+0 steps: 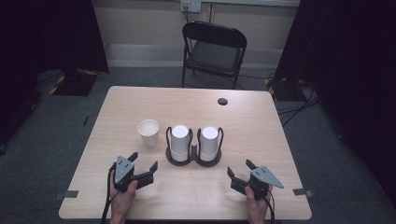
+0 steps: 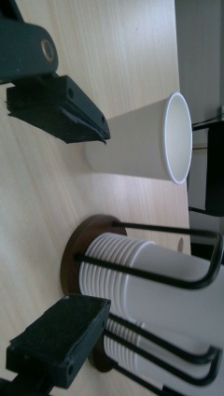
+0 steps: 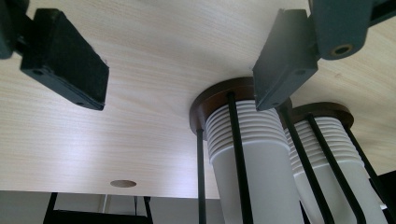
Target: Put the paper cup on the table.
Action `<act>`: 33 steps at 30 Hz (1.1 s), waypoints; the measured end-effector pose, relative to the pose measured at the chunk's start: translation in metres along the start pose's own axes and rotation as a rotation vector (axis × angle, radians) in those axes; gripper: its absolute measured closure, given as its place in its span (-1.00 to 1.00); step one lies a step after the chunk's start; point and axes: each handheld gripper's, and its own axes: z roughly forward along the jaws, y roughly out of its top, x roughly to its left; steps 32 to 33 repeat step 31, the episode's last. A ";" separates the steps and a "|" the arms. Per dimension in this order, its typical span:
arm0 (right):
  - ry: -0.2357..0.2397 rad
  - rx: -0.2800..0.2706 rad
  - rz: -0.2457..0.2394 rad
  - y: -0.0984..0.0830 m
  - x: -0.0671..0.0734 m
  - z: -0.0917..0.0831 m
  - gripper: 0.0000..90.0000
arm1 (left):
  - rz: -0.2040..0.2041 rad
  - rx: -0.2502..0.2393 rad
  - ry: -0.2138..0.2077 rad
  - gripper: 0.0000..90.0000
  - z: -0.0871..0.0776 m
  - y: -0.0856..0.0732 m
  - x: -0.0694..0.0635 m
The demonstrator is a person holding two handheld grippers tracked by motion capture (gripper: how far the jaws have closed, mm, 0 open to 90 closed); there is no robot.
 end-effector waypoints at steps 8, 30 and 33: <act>-0.001 0.003 -0.003 0.000 0.001 0.000 -0.60 | 0.056 -0.013 0.015 -0.66 -0.004 -0.005 -0.022; -0.012 0.082 -0.018 0.003 0.002 0.008 -0.54 | 0.096 -0.025 -0.036 -0.65 0.014 -0.017 -0.066; -0.014 0.092 -0.019 0.003 0.003 0.009 -0.54 | 0.092 -0.027 -0.032 -0.65 0.014 -0.017 -0.065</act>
